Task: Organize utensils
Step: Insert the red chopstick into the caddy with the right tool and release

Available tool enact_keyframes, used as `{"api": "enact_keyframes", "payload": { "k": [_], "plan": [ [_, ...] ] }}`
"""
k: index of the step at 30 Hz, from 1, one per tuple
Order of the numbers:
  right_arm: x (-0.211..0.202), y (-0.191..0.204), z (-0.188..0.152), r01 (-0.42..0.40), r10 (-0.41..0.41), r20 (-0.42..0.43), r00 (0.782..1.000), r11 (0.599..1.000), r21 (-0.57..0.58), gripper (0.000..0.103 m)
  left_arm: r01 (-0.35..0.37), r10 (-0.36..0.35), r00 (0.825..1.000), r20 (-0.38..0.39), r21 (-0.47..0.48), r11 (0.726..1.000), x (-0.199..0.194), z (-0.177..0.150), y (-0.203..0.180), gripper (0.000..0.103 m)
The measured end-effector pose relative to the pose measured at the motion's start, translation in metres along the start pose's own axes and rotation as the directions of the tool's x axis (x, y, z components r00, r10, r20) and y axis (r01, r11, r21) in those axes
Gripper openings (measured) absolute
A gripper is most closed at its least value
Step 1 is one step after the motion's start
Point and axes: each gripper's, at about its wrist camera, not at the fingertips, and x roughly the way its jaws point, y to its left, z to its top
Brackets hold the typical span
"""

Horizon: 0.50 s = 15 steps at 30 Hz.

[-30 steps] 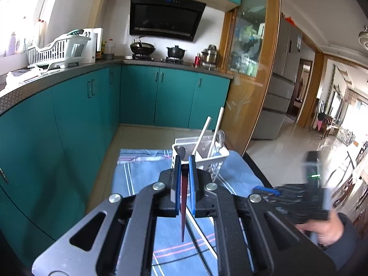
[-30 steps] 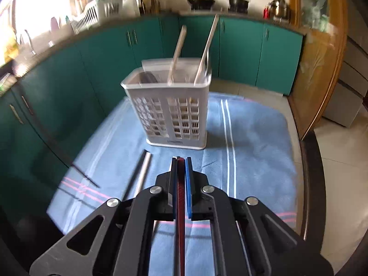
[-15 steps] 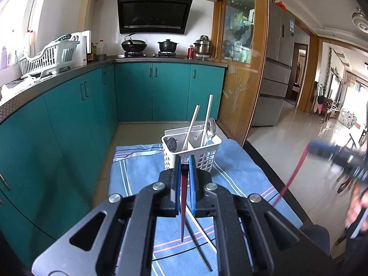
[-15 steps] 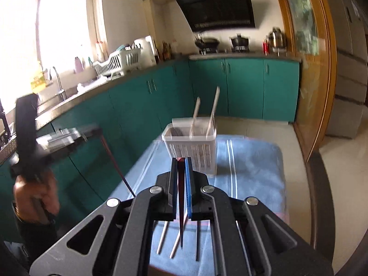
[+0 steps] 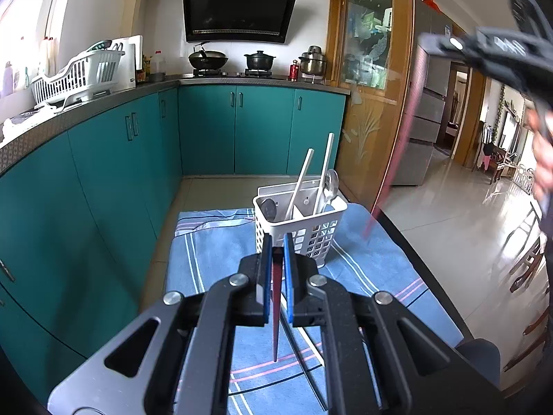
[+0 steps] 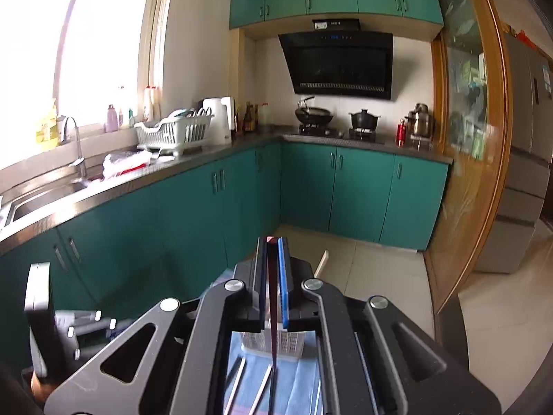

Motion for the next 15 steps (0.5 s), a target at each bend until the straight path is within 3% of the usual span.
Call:
{"api": "enact_keyframes", "payload": {
  "k": [8,15],
  "plan": [
    [0.070,-0.004,0.021,0.077,-0.077,0.016,0.997,0.997,0.008,0.007,-0.002,0.003,1.000,0.016,-0.033,0.999,-0.005,0.002,0.013,0.006],
    [0.143,-0.025,-0.034,0.088,-0.077,-0.114,0.991,0.991,0.102,0.007,-0.011,0.013,1.000,0.023,-0.057,0.998,-0.005,0.001,0.021,0.006]
  ]
}}
